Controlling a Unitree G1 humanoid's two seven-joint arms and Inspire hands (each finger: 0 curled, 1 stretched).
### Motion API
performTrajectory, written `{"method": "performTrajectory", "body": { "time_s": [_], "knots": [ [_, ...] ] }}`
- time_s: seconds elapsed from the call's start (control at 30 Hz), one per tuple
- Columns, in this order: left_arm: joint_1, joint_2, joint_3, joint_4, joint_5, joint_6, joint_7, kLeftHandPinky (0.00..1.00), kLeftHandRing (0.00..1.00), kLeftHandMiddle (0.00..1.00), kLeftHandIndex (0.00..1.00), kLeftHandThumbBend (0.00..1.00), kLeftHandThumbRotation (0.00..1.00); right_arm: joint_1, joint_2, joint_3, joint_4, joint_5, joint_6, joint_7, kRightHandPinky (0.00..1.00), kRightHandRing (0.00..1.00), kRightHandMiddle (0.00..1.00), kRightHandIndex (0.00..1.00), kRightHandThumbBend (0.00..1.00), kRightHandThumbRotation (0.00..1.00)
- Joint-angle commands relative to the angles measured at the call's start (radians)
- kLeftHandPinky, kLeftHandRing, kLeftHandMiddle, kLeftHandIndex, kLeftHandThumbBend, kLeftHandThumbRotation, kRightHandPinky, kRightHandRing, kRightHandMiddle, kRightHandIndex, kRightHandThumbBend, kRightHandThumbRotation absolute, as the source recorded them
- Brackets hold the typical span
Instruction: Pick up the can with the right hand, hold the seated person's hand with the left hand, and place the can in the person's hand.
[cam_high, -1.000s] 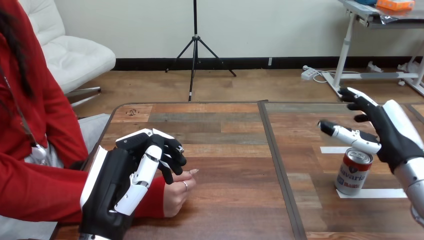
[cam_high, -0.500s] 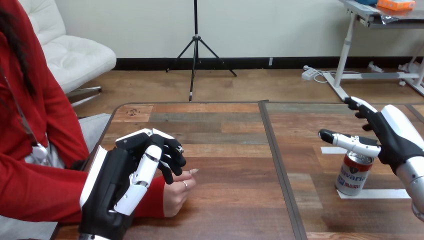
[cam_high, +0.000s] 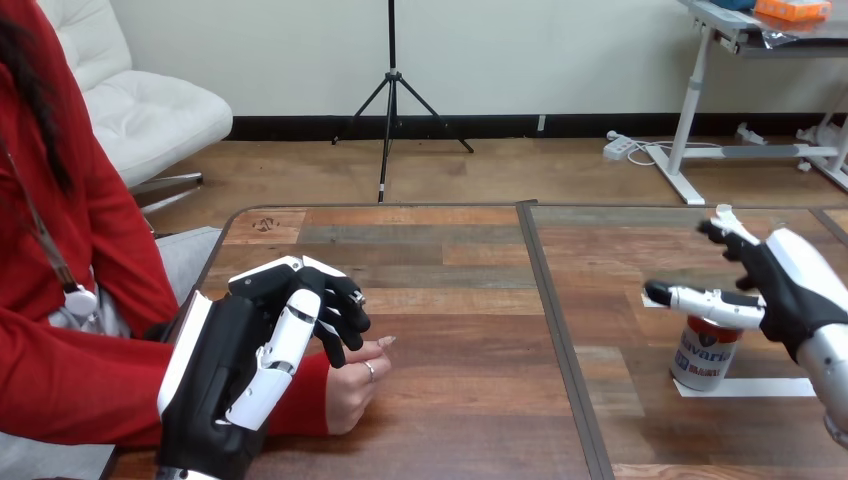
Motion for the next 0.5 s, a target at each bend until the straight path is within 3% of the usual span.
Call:
{"method": "performTrajectory", "body": {
  "time_s": [0.0,0.47],
  "knots": [
    [-0.042,0.008,0.008,-0.042,-0.013,0.005,-0.003,0.25,0.37,0.43,0.43,0.08,0.70,-0.091,-0.031,0.015,0.018,-0.002,0.020,-0.008,0.76,0.90,0.92,0.91,1.00,0.68],
    [-0.046,0.006,0.008,-0.039,-0.017,0.004,-0.007,0.25,0.37,0.42,0.43,0.08,0.69,-0.100,-0.029,0.038,0.069,0.005,0.069,0.018,0.73,0.89,0.92,0.91,1.00,0.66]
  ]
}}
